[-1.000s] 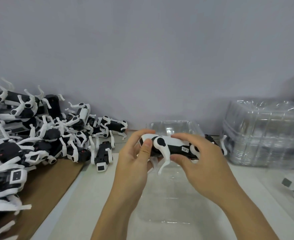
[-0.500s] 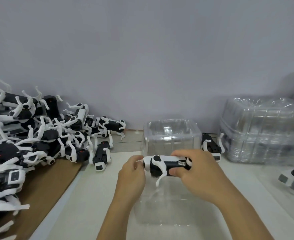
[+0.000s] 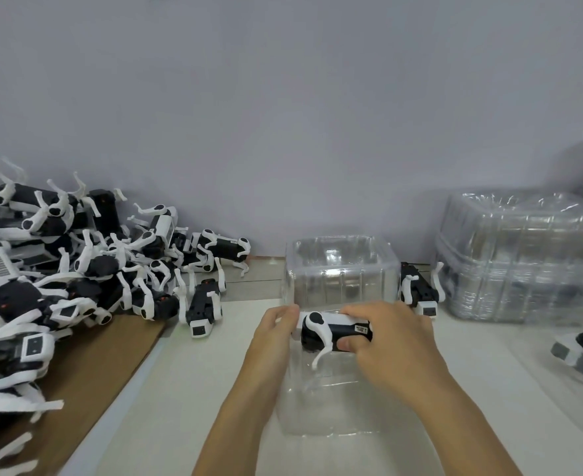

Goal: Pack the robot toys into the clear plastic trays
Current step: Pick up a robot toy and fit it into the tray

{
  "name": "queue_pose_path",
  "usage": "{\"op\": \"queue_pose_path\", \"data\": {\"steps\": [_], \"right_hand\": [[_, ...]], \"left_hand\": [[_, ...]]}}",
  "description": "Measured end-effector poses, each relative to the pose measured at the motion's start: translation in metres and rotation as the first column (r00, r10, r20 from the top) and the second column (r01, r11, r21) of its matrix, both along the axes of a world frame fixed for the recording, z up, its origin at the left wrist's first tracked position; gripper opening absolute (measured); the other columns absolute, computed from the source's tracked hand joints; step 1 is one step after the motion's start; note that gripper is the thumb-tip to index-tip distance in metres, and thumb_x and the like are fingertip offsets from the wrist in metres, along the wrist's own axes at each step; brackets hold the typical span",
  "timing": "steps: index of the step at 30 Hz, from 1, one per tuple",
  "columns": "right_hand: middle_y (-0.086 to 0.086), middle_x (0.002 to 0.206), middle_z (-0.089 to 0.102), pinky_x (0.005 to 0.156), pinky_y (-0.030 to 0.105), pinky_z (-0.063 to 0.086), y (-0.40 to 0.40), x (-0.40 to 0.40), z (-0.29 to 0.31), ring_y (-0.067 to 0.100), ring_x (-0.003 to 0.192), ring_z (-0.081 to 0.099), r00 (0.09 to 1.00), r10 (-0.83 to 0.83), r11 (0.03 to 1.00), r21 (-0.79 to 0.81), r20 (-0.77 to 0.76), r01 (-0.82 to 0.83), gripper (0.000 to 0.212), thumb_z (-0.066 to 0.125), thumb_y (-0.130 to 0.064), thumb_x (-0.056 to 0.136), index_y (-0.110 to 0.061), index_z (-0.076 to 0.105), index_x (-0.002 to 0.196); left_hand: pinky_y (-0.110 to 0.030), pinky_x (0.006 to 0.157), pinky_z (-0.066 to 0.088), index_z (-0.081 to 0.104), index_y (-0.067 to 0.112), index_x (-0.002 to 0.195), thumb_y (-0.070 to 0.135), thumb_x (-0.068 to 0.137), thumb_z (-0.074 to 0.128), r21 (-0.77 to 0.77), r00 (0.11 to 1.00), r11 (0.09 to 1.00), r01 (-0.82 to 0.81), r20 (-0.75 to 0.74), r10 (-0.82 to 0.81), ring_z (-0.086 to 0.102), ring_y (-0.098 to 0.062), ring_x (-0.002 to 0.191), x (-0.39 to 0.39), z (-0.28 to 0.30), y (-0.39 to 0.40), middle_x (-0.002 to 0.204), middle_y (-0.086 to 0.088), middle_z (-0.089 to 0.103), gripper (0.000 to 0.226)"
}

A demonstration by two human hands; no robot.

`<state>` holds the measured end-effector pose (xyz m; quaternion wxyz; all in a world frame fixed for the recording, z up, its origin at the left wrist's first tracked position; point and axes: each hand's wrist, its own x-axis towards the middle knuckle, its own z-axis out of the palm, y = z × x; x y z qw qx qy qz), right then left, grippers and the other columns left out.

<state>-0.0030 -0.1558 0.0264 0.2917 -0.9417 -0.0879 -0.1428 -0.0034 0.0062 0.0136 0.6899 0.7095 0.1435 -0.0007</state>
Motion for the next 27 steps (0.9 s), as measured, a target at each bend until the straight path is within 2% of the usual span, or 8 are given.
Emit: {"op": "queue_pose_path", "data": {"steps": [4, 6, 10, 14, 17, 21, 25, 27], "right_hand": [[-0.017, 0.101, 0.057, 0.077, 0.029, 0.012, 0.0035, 0.0001, -0.0009, 0.011, 0.099, 0.045, 1.0, -0.029, 0.999, -0.031, 0.011, 0.029, 0.017, 0.072, -0.034, 0.085, -0.039, 0.067, 0.1], [-0.016, 0.098, 0.06, 0.077, 0.029, 0.013, 0.0037, 0.0003, -0.0033, 0.01, 0.098, 0.038, 0.999, -0.03, 0.998, -0.048, 0.033, 0.032, 0.016, 0.073, -0.033, 0.084, -0.037, 0.069, 0.098], [-0.016, 0.093, 0.059, 0.08, 0.03, 0.018, 0.003, 0.0026, -0.0068, 0.006, 0.095, 0.029, 0.999, -0.015, 0.997, -0.073, 0.046, 0.019, 0.017, 0.075, -0.03, 0.082, -0.032, 0.071, 0.098], [-0.016, 0.091, 0.06, 0.09, 0.035, 0.034, 0.0039, 0.0026, -0.0041, 0.011, 0.095, 0.043, 0.999, -0.005, 0.996, -0.085, 0.052, 0.01, 0.018, 0.075, -0.033, 0.082, -0.039, 0.07, 0.099], [-0.015, 0.092, 0.06, 0.087, 0.033, 0.03, 0.0043, 0.0022, -0.0052, 0.012, 0.096, 0.042, 0.998, -0.005, 0.995, -0.096, 0.062, 0.011, 0.014, 0.074, -0.032, 0.083, -0.035, 0.069, 0.095], [-0.015, 0.098, 0.061, 0.081, 0.03, 0.021, 0.0064, 0.0011, -0.0068, 0.011, 0.098, 0.04, 0.999, -0.002, 0.991, -0.133, 0.055, 0.009, 0.013, 0.073, -0.029, 0.082, -0.029, 0.069, 0.094], [-0.016, 0.096, 0.057, 0.085, 0.03, 0.026, 0.0077, 0.0004, -0.0044, 0.013, 0.103, 0.042, 0.999, 0.003, 0.994, -0.108, 0.039, 0.001, 0.015, 0.074, -0.027, 0.081, -0.037, 0.063, 0.082], [-0.019, 0.107, 0.054, 0.092, 0.029, 0.026, 0.0055, 0.0004, -0.0025, 0.01, 0.112, 0.04, 1.0, 0.018, 0.996, -0.086, 0.02, -0.016, 0.028, 0.074, -0.027, 0.082, -0.047, 0.066, 0.101]], "left_hand": [[-0.05, 0.106, 0.044, 0.063, 0.03, 0.11, 0.038, 0.103, 0.046, 0.04, 1.0, 0.999, 0.005, 0.005, -0.005, 0.06, -0.022, 0.114, 0.0007, 0.0018, 0.0008, 0.115, 0.0, 0.066, 0.02], [-0.047, 0.104, 0.046, 0.061, 0.03, 0.11, 0.035, 0.104, 0.045, 0.055, 1.0, 0.998, 0.018, 0.0, -0.018, 0.06, -0.023, 0.112, 0.0001, 0.003, 0.0012, 0.114, -0.002, 0.065, 0.019], [-0.032, 0.081, 0.046, 0.058, 0.033, 0.107, 0.022, 0.102, 0.045, 0.103, 1.0, 0.995, 0.0, 0.002, 0.0, 0.059, -0.016, 0.098, 0.0, 0.0035, 0.0007, 0.109, 0.003, 0.063, 0.018], [-0.043, 0.093, 0.049, 0.059, 0.03, 0.109, 0.019, 0.098, 0.052, 0.026, 1.0, 1.0, 0.006, -0.011, -0.005, 0.063, -0.022, 0.103, -0.0023, 0.0042, 0.0004, 0.107, 0.003, 0.064, 0.018], [-0.042, 0.089, 0.05, 0.06, 0.029, 0.107, 0.014, 0.096, 0.055, 0.009, 1.0, 1.0, -0.002, -0.015, 0.002, 0.063, -0.019, 0.1, -0.0031, 0.0046, 0.0, 0.107, 0.005, 0.063, 0.019], [-0.03, 0.065, 0.044, 0.058, 0.03, 0.103, 0.002, 0.09, 0.045, 0.047, 0.998, 0.998, -0.049, -0.031, 0.05, 0.061, -0.015, 0.09, -0.0031, 0.0066, -0.0041, 0.106, 0.009, 0.06, 0.034], [-0.031, 0.068, 0.046, 0.061, 0.027, 0.101, -0.003, 0.087, 0.046, 0.036, 0.995, 0.995, -0.09, -0.03, 0.091, 0.061, -0.018, 0.085, -0.004, 0.0089, -0.0054, 0.104, 0.004, 0.062, 0.037], [-0.032, 0.07, 0.047, 0.062, 0.025, 0.101, -0.005, 0.087, 0.047, 0.025, 0.995, 0.995, -0.097, -0.028, 0.097, 0.061, -0.02, 0.081, -0.0052, 0.0095, -0.0055, 0.099, 0.002, 0.064, 0.036]]}}
